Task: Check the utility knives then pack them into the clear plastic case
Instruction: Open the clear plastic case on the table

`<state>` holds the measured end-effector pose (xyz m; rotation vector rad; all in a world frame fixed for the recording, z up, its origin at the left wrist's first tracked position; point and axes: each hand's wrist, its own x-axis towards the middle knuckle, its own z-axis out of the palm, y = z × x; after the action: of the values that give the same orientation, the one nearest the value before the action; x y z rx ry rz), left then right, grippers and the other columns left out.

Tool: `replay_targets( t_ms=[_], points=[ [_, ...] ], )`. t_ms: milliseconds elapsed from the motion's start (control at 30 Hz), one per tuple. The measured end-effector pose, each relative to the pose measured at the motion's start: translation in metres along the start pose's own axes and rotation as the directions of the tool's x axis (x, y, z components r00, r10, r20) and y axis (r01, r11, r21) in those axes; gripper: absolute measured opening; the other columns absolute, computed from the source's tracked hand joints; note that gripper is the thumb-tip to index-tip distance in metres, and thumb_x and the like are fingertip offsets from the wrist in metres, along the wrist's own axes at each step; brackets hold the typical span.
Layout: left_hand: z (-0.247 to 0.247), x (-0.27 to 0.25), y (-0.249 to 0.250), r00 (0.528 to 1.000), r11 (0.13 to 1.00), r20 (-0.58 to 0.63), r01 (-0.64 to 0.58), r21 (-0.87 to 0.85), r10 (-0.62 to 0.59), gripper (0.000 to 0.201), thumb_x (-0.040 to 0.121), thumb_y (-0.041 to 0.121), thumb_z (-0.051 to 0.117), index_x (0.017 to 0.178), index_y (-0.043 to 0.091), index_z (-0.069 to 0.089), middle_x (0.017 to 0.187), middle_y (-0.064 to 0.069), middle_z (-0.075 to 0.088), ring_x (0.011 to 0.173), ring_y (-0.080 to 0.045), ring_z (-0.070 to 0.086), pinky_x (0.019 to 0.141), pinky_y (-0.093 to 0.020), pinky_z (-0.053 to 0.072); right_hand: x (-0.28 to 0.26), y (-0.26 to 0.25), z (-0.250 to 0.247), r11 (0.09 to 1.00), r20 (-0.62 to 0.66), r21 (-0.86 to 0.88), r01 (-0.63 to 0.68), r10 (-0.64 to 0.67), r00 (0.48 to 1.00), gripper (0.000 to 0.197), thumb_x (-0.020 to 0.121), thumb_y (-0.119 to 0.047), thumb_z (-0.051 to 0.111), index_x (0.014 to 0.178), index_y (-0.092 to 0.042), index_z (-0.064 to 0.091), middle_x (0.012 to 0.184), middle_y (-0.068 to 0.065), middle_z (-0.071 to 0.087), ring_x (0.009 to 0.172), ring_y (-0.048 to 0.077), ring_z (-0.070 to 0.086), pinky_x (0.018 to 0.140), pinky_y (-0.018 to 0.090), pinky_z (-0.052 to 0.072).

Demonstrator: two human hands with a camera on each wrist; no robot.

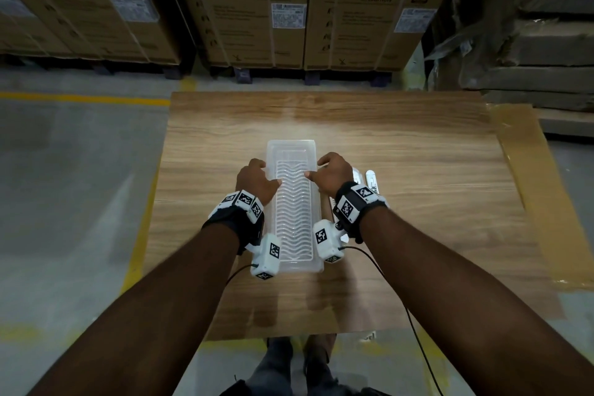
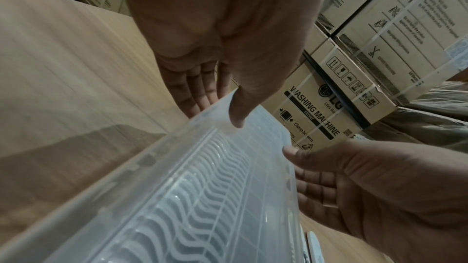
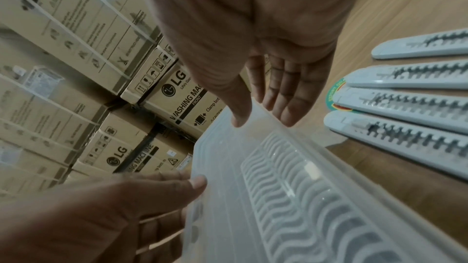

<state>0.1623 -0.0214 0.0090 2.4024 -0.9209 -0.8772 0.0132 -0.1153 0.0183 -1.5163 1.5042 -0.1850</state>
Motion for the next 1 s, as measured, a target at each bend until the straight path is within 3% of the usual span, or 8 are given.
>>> replay_targets(
  t_ms=[100, 200, 300, 400, 500, 667, 833, 1000],
  points=[
    [-0.004, -0.005, -0.008, 1.0, 0.999, 0.001, -0.003, -0.046, 0.003, 0.064, 0.082, 0.029, 0.071, 0.139, 0.015, 0.045, 0.119, -0.01, 0.068, 0.117, -0.027, 0.059, 0.1, -0.035, 0.046, -0.007, 0.006, 0.003, 0.992, 0.032, 0.123, 0.008, -0.012, 0.999, 0.048, 0.075, -0.023, 0.082, 0.118, -0.021, 0.06, 0.083, 0.001, 0.064, 0.091, 0.025, 0.067, 0.087, 0.047, 0.057],
    [-0.01, -0.015, -0.012, 1.0, 0.99, 0.015, 0.004, -0.14, -0.002, 0.069, 0.086, 0.022, 0.067, 0.148, 0.02, 0.037, 0.122, -0.007, 0.067, 0.116, -0.023, 0.061, 0.097, -0.026, 0.043, -0.02, 0.008, 0.005, 0.993, 0.172, 0.112, 0.041, -0.06, 0.983, 0.082, 0.076, -0.012, 0.079, 0.147, -0.029, 0.041, 0.101, 0.007, 0.069, 0.1, 0.026, 0.068, 0.088, 0.045, 0.058],
    [-0.011, -0.027, -0.018, 0.998, 0.978, 0.056, -0.013, -0.207, 0.025, 0.072, 0.087, 0.007, 0.066, 0.15, 0.015, 0.033, 0.13, -0.008, 0.062, 0.103, -0.02, 0.063, 0.088, -0.022, 0.043, -0.034, 0.011, 0.006, 0.992, 0.227, 0.118, 0.054, -0.08, 0.971, 0.094, 0.078, 0.005, 0.07, 0.153, -0.032, 0.028, 0.1, 0.012, 0.07, 0.091, 0.026, 0.07, 0.072, 0.039, 0.062],
    [-0.012, -0.039, -0.029, 0.998, 0.96, 0.046, -0.018, -0.278, 0.032, 0.062, 0.082, 0.002, 0.071, 0.139, 0.008, 0.048, 0.128, -0.01, 0.062, 0.096, -0.014, 0.061, 0.085, -0.023, 0.047, -0.045, 0.009, 0.003, 0.98, 0.207, 0.195, 0.039, -0.08, 0.975, 0.092, 0.077, 0.015, 0.067, 0.151, -0.029, 0.033, 0.085, 0.004, 0.066, 0.079, 0.021, 0.067, 0.064, 0.035, 0.061],
    [-0.015, -0.053, -0.04, 1.0, 0.945, -0.017, 0.007, -0.326, -0.013, 0.054, 0.079, 0.008, 0.075, 0.13, 0.015, 0.058, 0.11, -0.005, 0.07, 0.093, -0.014, 0.064, 0.082, -0.025, 0.05, -0.056, 0.01, 0.004, 0.966, 0.157, 0.257, 0.011, -0.053, 0.986, 0.077, 0.075, 0.016, 0.069, 0.142, -0.018, 0.049, 0.081, 0.002, 0.063, 0.083, 0.025, 0.068, 0.075, 0.046, 0.061],
    [-0.016, -0.083, -0.049, 0.999, 0.962, -0.053, -0.006, -0.273, -0.009, 0.063, 0.084, 0.014, 0.068, 0.142, 0.029, 0.048, 0.092, 0.003, 0.067, 0.094, -0.013, 0.06, 0.098, -0.028, 0.046, -0.075, 0.017, 0.021, 0.981, 0.058, 0.192, 0.008, -0.02, 0.998, 0.033, 0.068, -0.001, 0.082, 0.081, -0.019, 0.059, 0.085, 0.005, 0.069, 0.091, 0.029, 0.071, 0.081, 0.045, 0.06],
    [-0.023, -0.107, -0.061, 0.983, 0.975, -0.172, 0.027, -0.222, -0.066, 0.053, 0.083, 0.017, 0.072, 0.133, 0.021, 0.058, 0.104, -0.004, 0.07, 0.101, -0.016, 0.061, 0.09, -0.016, 0.037, -0.094, 0.021, 0.039, 0.992, -0.012, 0.041, 0.119, -0.119, 0.993, 0.03, 0.076, -0.02, 0.081, 0.101, -0.014, 0.067, 0.102, 0.009, 0.072, 0.097, 0.026, 0.069, 0.093, 0.034, 0.053],
    [-0.034, -0.114, -0.083, 0.969, 0.98, -0.234, 0.037, -0.197, -0.084, 0.049, 0.081, 0.015, 0.074, 0.129, 0.016, 0.063, 0.101, -0.005, 0.07, 0.099, -0.019, 0.063, 0.089, -0.016, 0.037, -0.115, 0.011, 0.055, 0.988, -0.025, 0.0, 0.153, -0.153, 0.988, 0.038, 0.083, -0.019, 0.076, 0.118, -0.011, 0.067, 0.11, 0.009, 0.071, 0.106, 0.023, 0.064, 0.088, 0.021, 0.042]
  ],
)
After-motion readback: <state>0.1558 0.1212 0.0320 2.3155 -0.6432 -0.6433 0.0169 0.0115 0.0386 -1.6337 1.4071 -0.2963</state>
